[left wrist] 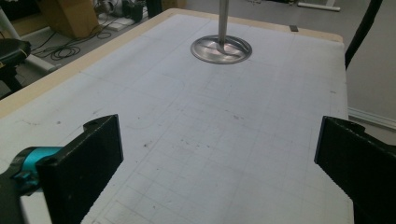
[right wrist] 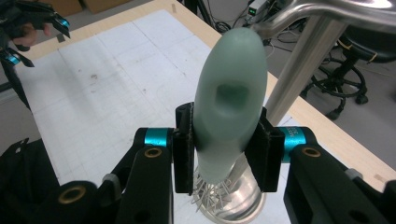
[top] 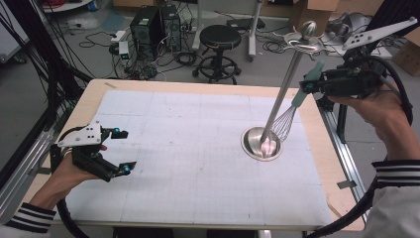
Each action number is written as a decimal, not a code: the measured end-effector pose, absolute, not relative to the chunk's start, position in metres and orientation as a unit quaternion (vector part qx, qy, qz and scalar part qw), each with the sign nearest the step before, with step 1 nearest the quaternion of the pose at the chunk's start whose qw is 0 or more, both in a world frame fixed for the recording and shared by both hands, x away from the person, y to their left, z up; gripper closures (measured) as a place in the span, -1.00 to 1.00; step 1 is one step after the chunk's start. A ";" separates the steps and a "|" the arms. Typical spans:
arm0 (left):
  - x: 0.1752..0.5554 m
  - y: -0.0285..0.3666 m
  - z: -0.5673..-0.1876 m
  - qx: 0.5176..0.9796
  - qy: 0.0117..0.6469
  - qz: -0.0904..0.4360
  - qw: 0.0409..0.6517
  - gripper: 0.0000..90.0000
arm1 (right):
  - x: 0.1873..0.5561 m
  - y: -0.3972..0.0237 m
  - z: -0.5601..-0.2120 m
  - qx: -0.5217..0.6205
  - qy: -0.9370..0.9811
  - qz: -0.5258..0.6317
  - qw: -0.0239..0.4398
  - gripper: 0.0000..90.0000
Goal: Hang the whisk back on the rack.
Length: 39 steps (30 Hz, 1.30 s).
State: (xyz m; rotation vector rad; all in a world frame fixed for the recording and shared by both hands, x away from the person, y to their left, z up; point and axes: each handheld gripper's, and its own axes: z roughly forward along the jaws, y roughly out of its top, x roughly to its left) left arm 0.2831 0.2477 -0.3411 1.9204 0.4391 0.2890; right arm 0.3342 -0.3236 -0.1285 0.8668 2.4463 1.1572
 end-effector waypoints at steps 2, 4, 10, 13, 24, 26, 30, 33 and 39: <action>0.284 0.248 -0.341 0.809 0.185 0.122 0.544 -0.96 | 0.336 -0.324 -0.127 0.305 0.853 0.397 0.148 0.47; 0.284 0.248 -0.342 0.808 0.188 0.121 0.545 -0.96 | 0.338 -0.324 -0.124 0.306 0.855 0.393 0.147 0.47; 0.286 0.247 -0.342 0.810 0.187 0.121 0.543 -0.96 | 0.341 -0.321 -0.120 0.303 0.861 0.382 0.146 0.47; 0.286 0.247 -0.343 0.810 0.187 0.120 0.543 -0.96 | 0.343 -0.319 -0.120 0.304 0.862 0.377 0.146 0.47; 0.286 0.246 -0.343 0.810 0.187 0.119 0.544 -0.96 | 0.344 -0.315 -0.114 0.311 0.865 0.366 0.145 0.47; 0.286 0.246 -0.343 0.811 0.186 0.120 0.542 -0.96 | 0.344 -0.314 -0.113 0.313 0.866 0.363 0.143 0.47; 0.286 0.246 -0.343 0.811 0.185 0.120 0.542 -0.96 | 0.346 -0.312 -0.112 0.312 0.869 0.356 0.145 0.47; 0.286 0.246 -0.343 0.811 0.185 0.119 0.542 -0.96 | 0.346 -0.313 -0.111 0.318 0.867 0.355 0.144 0.47; 0.286 0.247 -0.343 0.811 0.186 0.119 0.542 -0.96 | 0.346 -0.318 -0.111 0.326 0.866 0.350 0.146 0.47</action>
